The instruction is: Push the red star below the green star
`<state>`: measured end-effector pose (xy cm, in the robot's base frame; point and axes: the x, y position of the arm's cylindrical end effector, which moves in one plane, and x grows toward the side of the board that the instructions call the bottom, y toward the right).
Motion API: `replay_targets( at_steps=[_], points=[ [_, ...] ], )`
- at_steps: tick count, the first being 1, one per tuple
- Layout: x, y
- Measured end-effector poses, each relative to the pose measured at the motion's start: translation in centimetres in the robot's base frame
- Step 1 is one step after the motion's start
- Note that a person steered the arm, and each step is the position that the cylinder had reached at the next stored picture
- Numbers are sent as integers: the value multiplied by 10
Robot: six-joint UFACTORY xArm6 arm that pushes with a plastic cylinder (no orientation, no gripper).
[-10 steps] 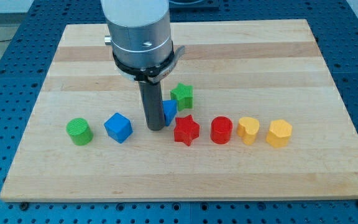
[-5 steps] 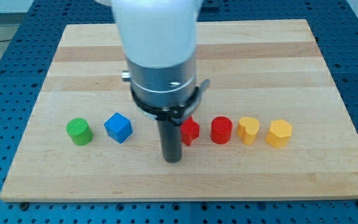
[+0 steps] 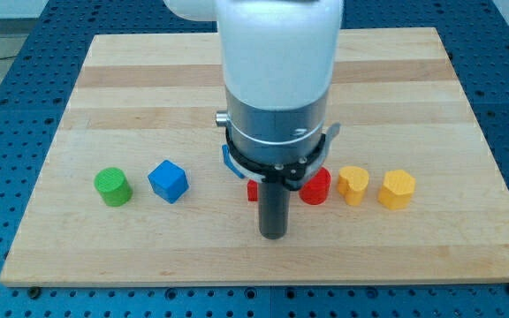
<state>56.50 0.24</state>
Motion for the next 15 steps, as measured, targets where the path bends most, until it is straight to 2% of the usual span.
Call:
replay_targets(
  at_steps=[1, 3, 6, 15],
  points=[
    [-19, -3],
    [-20, -18],
    [-45, -6],
    [-54, -6]
  ],
)
